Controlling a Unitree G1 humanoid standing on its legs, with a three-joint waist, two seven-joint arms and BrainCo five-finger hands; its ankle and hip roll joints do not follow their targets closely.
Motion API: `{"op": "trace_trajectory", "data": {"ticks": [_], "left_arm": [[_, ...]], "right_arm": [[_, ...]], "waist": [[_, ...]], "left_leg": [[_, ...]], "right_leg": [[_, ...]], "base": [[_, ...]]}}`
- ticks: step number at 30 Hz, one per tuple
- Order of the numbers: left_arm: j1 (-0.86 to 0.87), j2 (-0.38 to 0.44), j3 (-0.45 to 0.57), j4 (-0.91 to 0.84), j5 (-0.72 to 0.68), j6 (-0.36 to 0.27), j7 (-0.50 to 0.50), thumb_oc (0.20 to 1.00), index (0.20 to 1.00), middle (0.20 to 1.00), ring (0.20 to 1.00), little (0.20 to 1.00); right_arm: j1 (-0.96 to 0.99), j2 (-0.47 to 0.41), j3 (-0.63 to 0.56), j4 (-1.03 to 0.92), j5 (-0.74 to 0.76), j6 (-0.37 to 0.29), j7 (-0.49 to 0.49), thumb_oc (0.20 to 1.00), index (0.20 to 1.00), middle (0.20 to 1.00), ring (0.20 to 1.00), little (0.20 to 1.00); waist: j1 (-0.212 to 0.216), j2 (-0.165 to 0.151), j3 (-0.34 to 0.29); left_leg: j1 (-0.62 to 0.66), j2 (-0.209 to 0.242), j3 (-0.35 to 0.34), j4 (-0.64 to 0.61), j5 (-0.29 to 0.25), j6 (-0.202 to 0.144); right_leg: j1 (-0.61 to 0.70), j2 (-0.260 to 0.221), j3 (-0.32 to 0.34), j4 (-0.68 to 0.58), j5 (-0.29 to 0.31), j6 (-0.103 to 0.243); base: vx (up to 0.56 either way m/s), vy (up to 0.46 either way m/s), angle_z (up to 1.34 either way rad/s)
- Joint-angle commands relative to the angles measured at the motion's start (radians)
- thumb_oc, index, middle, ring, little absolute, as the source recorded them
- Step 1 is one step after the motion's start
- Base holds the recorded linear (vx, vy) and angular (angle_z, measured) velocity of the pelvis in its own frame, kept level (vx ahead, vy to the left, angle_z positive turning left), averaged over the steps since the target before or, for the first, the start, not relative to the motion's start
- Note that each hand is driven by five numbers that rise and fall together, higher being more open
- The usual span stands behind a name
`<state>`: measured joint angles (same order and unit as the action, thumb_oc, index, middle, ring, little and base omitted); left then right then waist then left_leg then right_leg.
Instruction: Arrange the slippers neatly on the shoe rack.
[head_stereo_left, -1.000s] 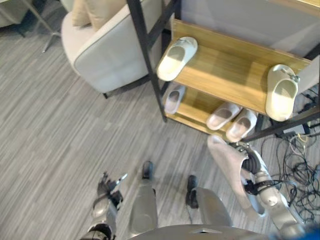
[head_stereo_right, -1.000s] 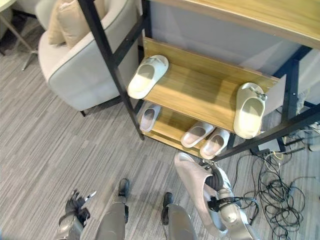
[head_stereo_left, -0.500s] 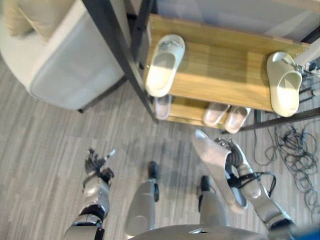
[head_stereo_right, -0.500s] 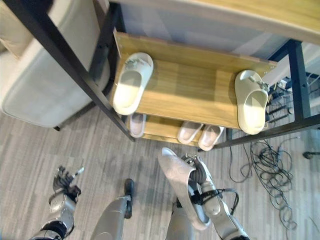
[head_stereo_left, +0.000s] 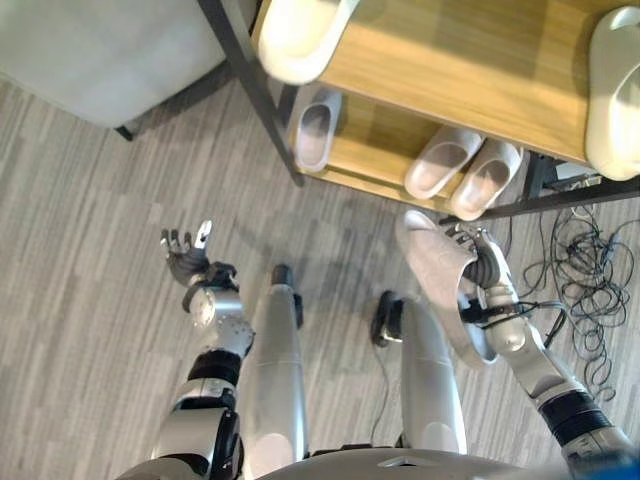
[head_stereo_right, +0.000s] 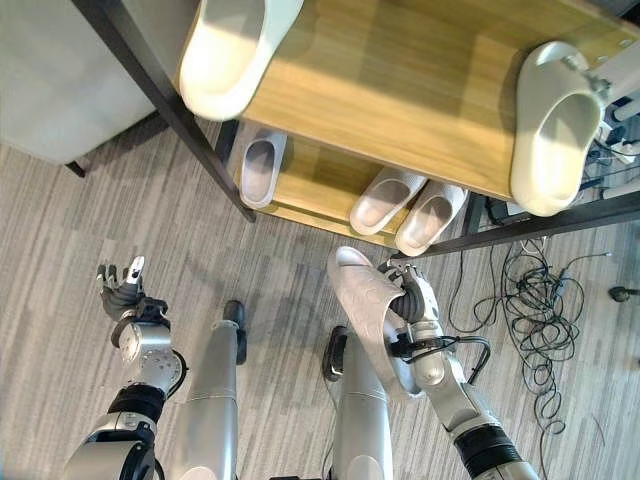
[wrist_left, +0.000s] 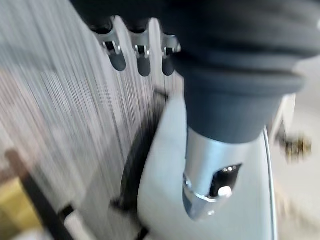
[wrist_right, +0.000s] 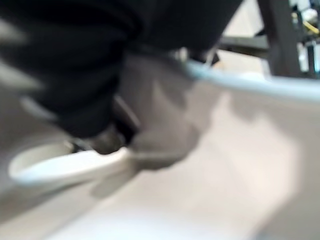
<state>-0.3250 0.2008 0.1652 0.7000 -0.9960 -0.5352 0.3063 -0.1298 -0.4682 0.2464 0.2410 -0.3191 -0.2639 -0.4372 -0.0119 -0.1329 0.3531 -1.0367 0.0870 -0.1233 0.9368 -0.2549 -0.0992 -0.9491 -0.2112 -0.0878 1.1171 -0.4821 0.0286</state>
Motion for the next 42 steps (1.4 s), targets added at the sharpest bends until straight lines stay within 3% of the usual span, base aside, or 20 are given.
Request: {"op": "trace_trajectory", "data": {"ticks": [1, 4, 7, 8, 12, 15, 22, 24, 29, 32, 42], "left_arm": [[-0.009, 0.004, 0.055, 0.099, -0.086, -0.020, -0.020, 1.000, 1.000, 1.000, 1.000, 1.000], [-0.047, 0.010, 0.126, 0.145, -0.296, -0.005, -0.064, 1.000, 1.000, 1.000, 1.000, 1.000], [-0.064, 0.004, 0.125, 0.113, -0.311, -0.009, -0.061, 1.000, 1.000, 1.000, 1.000, 1.000], [-0.068, -0.001, 0.104, 0.045, -0.303, -0.005, -0.052, 1.000, 1.000, 1.000, 1.000, 1.000], [-0.073, -0.009, 0.071, -0.012, -0.288, -0.016, -0.024, 1.000, 1.000, 1.000, 1.000, 1.000], [-0.070, 0.000, 0.042, -0.059, -0.293, -0.016, -0.027, 1.000, 1.000, 1.000, 1.000, 1.000], [-0.056, 0.010, 0.005, -0.118, -0.306, -0.029, -0.011, 1.000, 1.000, 1.000, 1.000, 1.000], [-0.047, 0.019, -0.001, -0.087, -0.333, -0.015, -0.021, 1.000, 1.000, 1.000, 1.000, 1.000], [-0.020, 0.023, -0.023, -0.072, -0.372, -0.009, -0.039, 1.000, 1.000, 1.000, 1.000, 1.000], [-0.012, 0.021, -0.030, -0.050, -0.387, 0.002, -0.045, 1.000, 1.000, 1.000, 1.000, 1.000], [-0.014, 0.046, -0.066, 0.090, -0.456, 0.043, -0.076, 1.000, 1.000, 1.000, 1.000, 1.000]], "right_arm": [[0.011, -0.062, 0.012, -0.063, -0.029, -0.015, -0.042, 0.200, 0.200, 0.200, 0.200, 0.200], [-0.082, -0.097, 0.033, -0.067, -0.050, 0.019, -0.041, 0.200, 0.200, 0.200, 0.200, 0.200], [-0.121, -0.106, 0.025, -0.092, -0.050, 0.039, -0.042, 0.200, 0.200, 0.200, 0.200, 0.200], [-0.176, -0.136, -0.002, -0.140, -0.033, 0.054, -0.038, 0.200, 0.200, 0.200, 0.200, 0.200], [-0.255, -0.153, -0.027, -0.170, 0.050, 0.044, -0.043, 0.200, 0.200, 0.200, 0.200, 0.200], [-0.403, -0.249, -0.016, -0.180, 0.033, 0.053, -0.054, 0.200, 0.200, 0.200, 0.200, 0.200], [-0.619, -0.290, 0.030, -0.006, 0.142, 0.097, -0.066, 0.200, 0.200, 0.200, 0.200, 0.200], [-0.740, -0.360, 0.080, 0.062, 0.145, 0.116, -0.071, 0.200, 0.200, 0.200, 0.200, 0.200], [-0.957, -0.427, 0.203, 0.144, 0.142, 0.163, -0.067, 0.200, 0.200, 0.200, 0.200, 0.200], [-1.045, -0.425, 0.248, 0.203, 0.158, 0.179, -0.077, 0.200, 0.200, 0.200, 0.200, 0.200], [-1.412, -0.268, 0.435, 0.617, 0.411, 0.179, -0.069, 0.200, 0.200, 0.200, 0.200, 0.200]], "waist": [[0.009, 0.029, -0.043], [0.006, 0.030, -0.041], [-0.001, 0.035, -0.044], [-0.003, 0.040, -0.022], [-0.005, 0.037, -0.026], [0.013, 0.011, 0.038], [0.047, 0.001, 0.127], [0.065, -0.006, 0.156], [0.085, -0.011, 0.167], [0.090, -0.008, 0.167], [0.116, 0.004, 0.167]], "left_leg": [[-0.110, 0.025, -0.042, 0.181, -0.062, 0.019], [-0.261, 0.007, -0.069, 0.324, -0.094, 0.037], [-0.326, -0.008, -0.078, 0.380, -0.111, 0.041], [-0.421, -0.040, -0.093, 0.471, -0.123, 0.045], [-0.532, -0.066, -0.095, 0.574, -0.143, 0.043], [-0.533, -0.077, -0.082, 0.632, -0.168, 0.035], [-0.533, -0.093, -0.066, 0.722, -0.202, 0.028], [-0.533, -0.098, -0.067, 0.753, -0.214, 0.024], [-0.533, -0.096, -0.063, 0.766, -0.230, 0.013], [-0.533, -0.094, -0.063, 0.771, -0.240, 0.011], [-0.533, -0.086, -0.059, 0.848, -0.297, 0.001]], "right_leg": [[-0.067, -0.013, 0.082, -0.030, 0.133, 0.060], [-0.228, -0.013, 0.119, 0.127, 0.089, 0.049], [-0.301, -0.016, 0.136, 0.187, 0.068, 0.048], [-0.404, -0.015, 0.161, 0.297, 0.050, 0.037], [-0.524, -0.017, 0.197, 0.419, 0.024, 0.034], [-0.559, -0.018, 0.239, 0.512, 0.003, 0.028], [-0.584, -0.011, 0.283, 0.638, -0.038, 0.013], [-0.591, -0.009, 0.299, 0.670, -0.047, 0.008], [-0.601, -0.012, 0.325, 0.705, -0.068, -0.003], [-0.606, -0.010, 0.337, 0.722, -0.077, -0.009], [-0.612, -0.007, 0.372, 0.821, -0.136, -0.029]], "base": [[-0.03, -0.044, -0.02], [-0.05, -0.045, -0.06], [-0.02, -0.013, 0.02], [0.00, -0.009, 0.13], [0.03, -0.017, 0.11], [0.03, -0.037, 0.01], [0.02, -0.014, 0.07], [0.04, -0.039, 0.12], [0.03, -0.028, 0.02], [0.03, -0.003, 0.00], [0.05, 0.010, 0.05]]}}
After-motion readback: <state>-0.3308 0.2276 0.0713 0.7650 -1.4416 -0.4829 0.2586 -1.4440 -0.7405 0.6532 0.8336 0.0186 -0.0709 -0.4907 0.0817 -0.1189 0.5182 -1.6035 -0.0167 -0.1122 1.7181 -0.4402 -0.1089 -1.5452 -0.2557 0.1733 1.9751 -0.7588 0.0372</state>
